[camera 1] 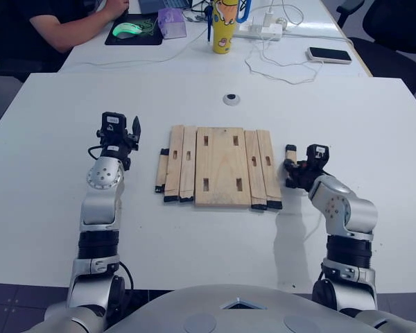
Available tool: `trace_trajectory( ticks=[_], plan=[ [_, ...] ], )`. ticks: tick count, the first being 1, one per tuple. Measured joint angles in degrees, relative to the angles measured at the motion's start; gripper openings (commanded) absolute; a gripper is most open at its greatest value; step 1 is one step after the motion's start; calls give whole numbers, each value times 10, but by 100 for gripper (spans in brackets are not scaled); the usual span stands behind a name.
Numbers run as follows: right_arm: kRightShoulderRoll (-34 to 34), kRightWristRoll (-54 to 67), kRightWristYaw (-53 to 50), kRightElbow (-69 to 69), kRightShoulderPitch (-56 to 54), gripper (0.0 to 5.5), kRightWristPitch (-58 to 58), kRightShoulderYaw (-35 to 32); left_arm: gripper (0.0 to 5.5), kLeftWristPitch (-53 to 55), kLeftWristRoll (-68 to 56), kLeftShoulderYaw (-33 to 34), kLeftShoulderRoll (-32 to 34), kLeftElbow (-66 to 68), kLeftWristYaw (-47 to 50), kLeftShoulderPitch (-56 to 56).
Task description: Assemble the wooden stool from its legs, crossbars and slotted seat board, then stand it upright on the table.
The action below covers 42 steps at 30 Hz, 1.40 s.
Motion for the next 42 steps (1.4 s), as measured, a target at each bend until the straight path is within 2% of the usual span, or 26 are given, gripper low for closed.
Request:
trace_trajectory(
  ticks=[3,6,13,20,24,30,36,42],
  plan=[
    [-37,-22,19,10,2,132,-13,45,282,5,-1,0,-1,-2,0,-10],
    [-56,-38,36,38,0,132,-63,66,323,11,-21,8,-9,-5,-1,-8],
    [-70,-70,44,126,-13,132,-193,72,418,29,-130,30,-47,-12,-49,-9],
    [-59,-94,55,117,-12,132,-323,71,511,69,-224,39,-57,-2,-105,-35],
    [-29,-43,146,43,-38,132,-389,109,512,151,-352,56,-80,-22,-148,-46],
    [1,4,271,10,-58,132,-396,191,512,260,-505,79,-104,-38,-161,-85],
    [0,15,319,6,-39,132,-400,208,512,290,-526,70,-105,-38,-143,-98],
    [6,16,330,-10,-37,132,-403,211,437,308,-531,60,-104,-28,-138,-98]
  ],
)
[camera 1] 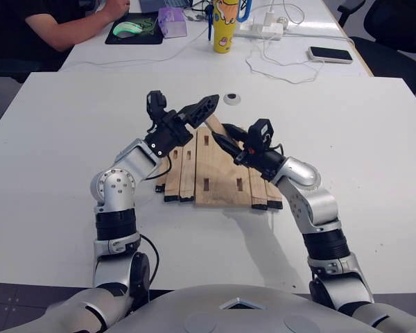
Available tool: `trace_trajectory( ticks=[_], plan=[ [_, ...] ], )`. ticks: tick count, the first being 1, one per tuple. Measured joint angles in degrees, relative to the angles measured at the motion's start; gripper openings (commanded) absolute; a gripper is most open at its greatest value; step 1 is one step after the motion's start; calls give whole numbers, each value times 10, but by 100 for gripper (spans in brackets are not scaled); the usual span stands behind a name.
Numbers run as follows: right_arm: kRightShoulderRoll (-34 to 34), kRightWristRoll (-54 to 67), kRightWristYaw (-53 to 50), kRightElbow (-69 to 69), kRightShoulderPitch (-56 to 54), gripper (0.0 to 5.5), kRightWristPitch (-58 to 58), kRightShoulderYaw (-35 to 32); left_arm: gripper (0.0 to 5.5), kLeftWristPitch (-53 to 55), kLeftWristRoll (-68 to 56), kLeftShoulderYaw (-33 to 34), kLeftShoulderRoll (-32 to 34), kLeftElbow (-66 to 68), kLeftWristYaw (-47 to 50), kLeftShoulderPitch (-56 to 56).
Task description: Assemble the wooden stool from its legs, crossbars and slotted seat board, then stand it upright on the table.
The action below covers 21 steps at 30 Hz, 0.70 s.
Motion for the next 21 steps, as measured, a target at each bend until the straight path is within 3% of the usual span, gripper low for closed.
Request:
trace_trajectory(
  ticks=[21],
  plan=[
    [13,-1,7,1,1,132,-18,0,156,22,-26,7,4,27,4,0]
  ],
)
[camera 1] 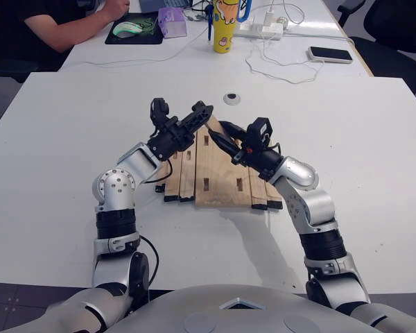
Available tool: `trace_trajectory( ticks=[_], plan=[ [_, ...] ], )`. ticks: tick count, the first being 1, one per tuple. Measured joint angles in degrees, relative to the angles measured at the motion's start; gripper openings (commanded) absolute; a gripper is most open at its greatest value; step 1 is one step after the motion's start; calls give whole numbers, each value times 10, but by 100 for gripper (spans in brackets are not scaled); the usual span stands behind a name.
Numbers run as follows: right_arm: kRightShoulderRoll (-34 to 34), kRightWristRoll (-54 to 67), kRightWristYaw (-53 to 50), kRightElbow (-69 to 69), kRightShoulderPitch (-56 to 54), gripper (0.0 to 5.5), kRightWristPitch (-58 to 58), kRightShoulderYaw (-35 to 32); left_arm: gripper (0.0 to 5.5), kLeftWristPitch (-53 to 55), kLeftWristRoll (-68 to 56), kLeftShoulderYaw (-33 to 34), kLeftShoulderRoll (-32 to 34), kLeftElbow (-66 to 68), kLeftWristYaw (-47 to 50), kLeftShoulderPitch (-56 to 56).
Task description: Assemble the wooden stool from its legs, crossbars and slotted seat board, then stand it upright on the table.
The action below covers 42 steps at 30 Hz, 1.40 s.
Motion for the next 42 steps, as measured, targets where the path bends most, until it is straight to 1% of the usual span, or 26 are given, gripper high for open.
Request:
trace_trajectory(
  ticks=[7,9,10,12,14,17,20,24,27,30,32,35,39,42],
  plan=[
    [1,0,-1,5,0,132,0,0,63,0,-3,-2,0,-5,0,0],
    [3,0,-2,9,0,132,2,-1,54,-1,-3,-4,-1,-5,1,0],
    [4,0,-2,12,-1,160,3,-1,52,-1,-1,-5,-1,-5,2,0],
    [4,0,-2,16,-1,184,4,-1,45,-4,5,-7,-1,-5,3,0],
    [-1,-1,3,16,-1,216,4,0,44,-21,18,-1,3,-5,9,0],
    [-11,-12,7,18,3,241,-2,4,44,-35,29,1,12,-5,15,0],
    [-18,-28,9,23,9,241,-7,15,44,-47,43,-4,11,-14,19,0],
    [-35,-29,11,29,21,241,-7,8,44,-93,81,-5,11,-60,45,26],
    [-41,-21,8,45,31,241,-6,-19,44,-137,119,-4,-9,-125,94,83],
    [-44,-8,-9,60,34,241,-3,-54,44,-168,140,-13,-42,-154,129,130],
    [-43,-6,-18,71,33,241,-3,-67,44,-185,155,-22,-58,-151,141,143],
    [-42,-5,-26,89,23,241,-2,-79,44,-220,171,-22,-59,-133,148,144],
    [-35,-2,-30,98,9,241,-1,-79,44,-255,190,-13,-60,-89,153,140],
    [-32,-1,-30,104,5,241,-1,-78,44,-266,194,-11,-60,-85,154,140]
  ],
)
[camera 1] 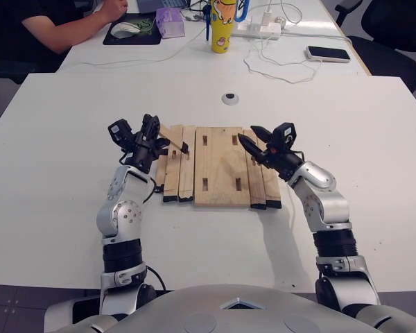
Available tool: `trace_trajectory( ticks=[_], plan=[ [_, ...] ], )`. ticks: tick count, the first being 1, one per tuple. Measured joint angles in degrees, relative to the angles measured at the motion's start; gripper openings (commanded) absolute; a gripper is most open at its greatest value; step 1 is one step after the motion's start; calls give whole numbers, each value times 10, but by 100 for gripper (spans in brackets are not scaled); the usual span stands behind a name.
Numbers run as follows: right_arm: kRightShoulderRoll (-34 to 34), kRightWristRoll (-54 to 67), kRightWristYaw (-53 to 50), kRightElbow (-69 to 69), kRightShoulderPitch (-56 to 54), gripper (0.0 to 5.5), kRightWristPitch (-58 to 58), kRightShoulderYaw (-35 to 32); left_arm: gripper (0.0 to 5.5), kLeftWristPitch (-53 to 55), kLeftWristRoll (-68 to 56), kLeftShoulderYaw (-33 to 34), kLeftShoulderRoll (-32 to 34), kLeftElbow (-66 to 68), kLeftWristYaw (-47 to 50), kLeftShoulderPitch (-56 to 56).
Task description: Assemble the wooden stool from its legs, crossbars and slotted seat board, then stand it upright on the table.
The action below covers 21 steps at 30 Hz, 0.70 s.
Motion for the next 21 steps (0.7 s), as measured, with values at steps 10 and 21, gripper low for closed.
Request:
trace_trajectory(
  ticks=[10,21],
  plan=[
    [3,0,-1,6,0,241,0,1,44,-5,5,-13,0,7,0,0],
    [3,-1,-1,10,0,241,2,3,44,-5,3,-16,0,17,10,16]
  ],
)
